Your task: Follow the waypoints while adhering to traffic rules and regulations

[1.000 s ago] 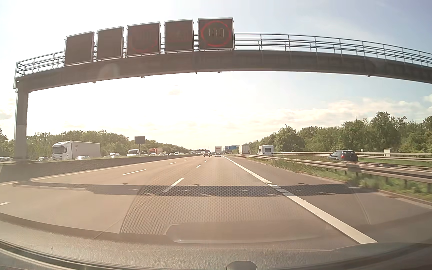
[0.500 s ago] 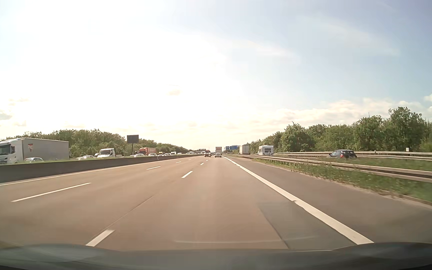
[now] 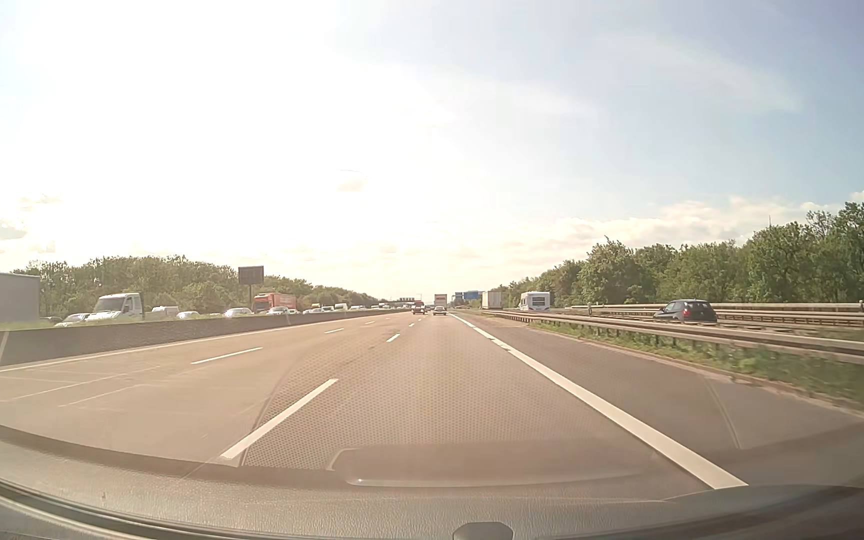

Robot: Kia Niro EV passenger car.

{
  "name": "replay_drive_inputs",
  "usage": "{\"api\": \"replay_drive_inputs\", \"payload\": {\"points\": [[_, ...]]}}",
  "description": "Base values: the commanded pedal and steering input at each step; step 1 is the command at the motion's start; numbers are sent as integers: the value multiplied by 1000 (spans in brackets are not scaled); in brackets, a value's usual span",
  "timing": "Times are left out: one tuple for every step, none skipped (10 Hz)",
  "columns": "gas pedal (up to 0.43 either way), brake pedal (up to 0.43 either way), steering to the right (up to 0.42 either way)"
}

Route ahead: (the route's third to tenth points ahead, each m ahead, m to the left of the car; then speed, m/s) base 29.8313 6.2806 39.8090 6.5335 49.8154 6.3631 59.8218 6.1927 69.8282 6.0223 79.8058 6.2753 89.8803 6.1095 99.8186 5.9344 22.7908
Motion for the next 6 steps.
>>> {"api": "replay_drive_inputs", "payload": {"points": [[110,0,-4],[110,0,-4],[110,0,-3],[118,0,-3],[118,0,-3],[130,0,-2]]}}
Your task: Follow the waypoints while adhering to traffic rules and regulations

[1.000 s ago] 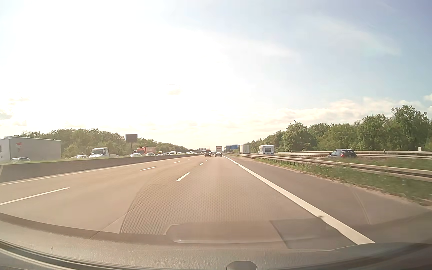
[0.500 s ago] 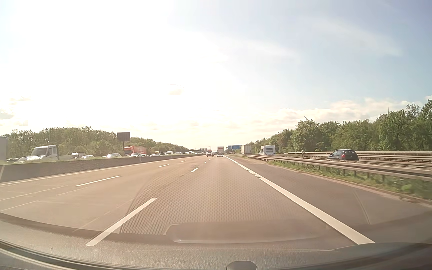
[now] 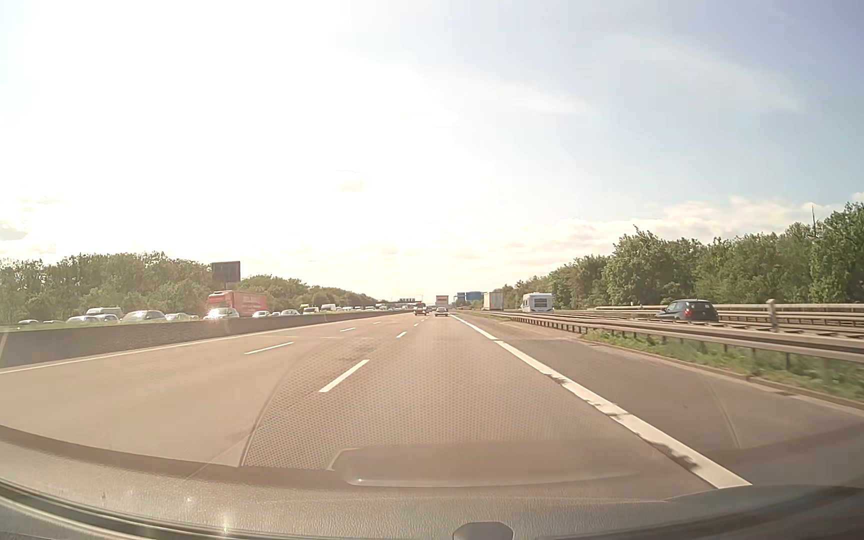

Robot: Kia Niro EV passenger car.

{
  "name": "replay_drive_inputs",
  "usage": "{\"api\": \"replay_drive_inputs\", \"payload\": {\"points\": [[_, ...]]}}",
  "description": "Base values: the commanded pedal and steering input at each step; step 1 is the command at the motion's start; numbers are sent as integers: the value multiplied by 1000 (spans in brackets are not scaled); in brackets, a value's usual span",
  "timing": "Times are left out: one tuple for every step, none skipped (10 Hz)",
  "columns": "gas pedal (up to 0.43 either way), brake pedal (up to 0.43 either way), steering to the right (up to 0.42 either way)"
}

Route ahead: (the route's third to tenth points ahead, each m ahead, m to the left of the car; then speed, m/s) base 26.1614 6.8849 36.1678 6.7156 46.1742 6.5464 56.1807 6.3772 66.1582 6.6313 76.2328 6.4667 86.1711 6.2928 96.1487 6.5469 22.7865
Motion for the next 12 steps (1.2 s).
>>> {"api": "replay_drive_inputs", "payload": {"points": [[130,0,-2],[138,0,-3],[138,0,-2],[138,0,-3],[150,0,-3],[177,0,-3],[189,0,-3],[189,0,-3],[189,0,-3],[220,0,-3],[220,0,-3],[228,0,-4]]}}
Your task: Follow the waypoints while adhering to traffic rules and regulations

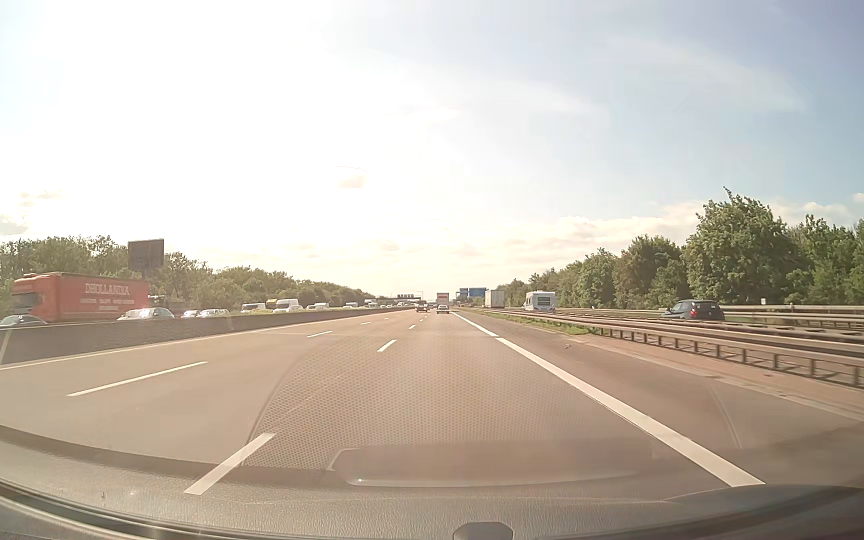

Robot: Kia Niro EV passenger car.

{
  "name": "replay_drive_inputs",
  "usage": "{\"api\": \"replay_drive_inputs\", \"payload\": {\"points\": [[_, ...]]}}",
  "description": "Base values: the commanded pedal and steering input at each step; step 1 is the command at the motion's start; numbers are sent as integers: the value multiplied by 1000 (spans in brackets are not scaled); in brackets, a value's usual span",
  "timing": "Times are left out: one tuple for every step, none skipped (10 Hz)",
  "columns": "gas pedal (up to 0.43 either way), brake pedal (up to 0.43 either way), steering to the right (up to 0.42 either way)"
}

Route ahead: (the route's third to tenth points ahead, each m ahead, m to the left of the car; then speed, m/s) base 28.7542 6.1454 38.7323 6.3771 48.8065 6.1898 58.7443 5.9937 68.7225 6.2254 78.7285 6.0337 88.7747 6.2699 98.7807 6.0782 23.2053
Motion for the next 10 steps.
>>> {"api": "replay_drive_inputs", "payload": {"points": [[248,0,-4],[260,0,-4],[260,0,-4],[299,0,-4],[299,0,-4],[299,0,-4],[299,0,-4],[299,0,-3],[311,0,-4],[311,0,-4]]}}
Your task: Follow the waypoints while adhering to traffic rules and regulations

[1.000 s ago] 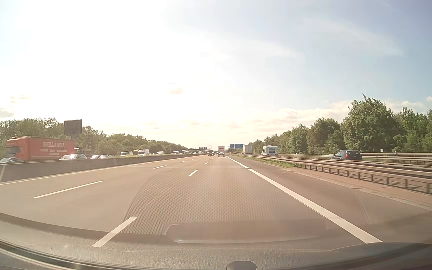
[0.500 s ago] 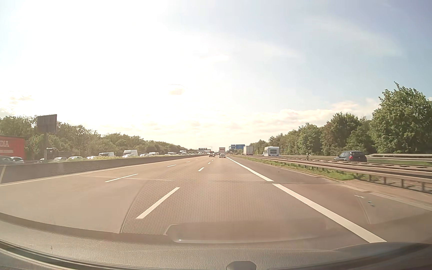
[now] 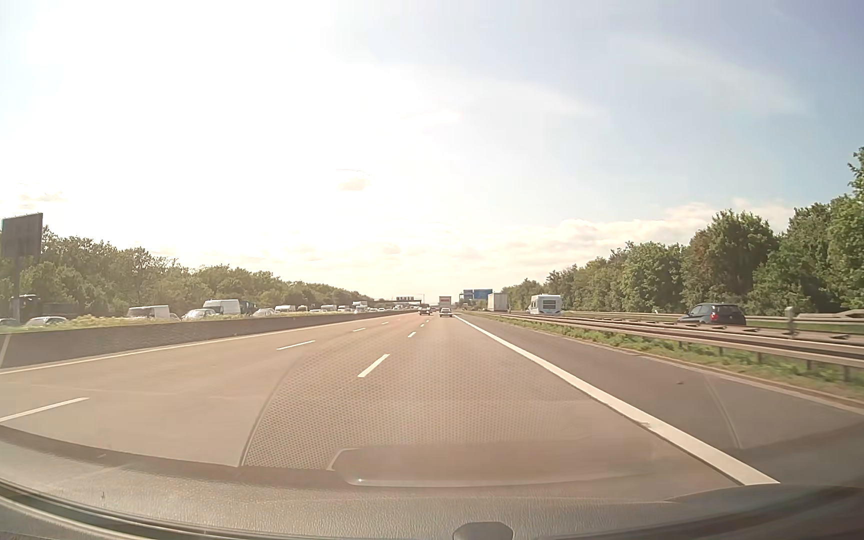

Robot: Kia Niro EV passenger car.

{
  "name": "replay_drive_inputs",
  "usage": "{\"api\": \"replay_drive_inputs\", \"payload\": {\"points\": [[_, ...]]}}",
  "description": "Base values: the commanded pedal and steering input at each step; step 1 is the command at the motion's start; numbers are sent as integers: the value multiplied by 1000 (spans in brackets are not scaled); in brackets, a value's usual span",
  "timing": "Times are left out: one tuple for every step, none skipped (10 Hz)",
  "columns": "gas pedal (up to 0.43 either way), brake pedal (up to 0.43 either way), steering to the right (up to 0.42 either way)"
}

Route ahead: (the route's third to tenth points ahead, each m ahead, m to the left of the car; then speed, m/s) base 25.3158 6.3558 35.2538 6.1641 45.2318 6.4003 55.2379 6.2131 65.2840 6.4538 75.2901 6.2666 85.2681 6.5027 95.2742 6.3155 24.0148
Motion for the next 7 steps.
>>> {"api": "replay_drive_inputs", "payload": {"points": [[311,0,-4],[311,0,-4],[311,0,-3],[319,0,-4],[319,0,-3],[339,0,-2],[339,0,-1]]}}
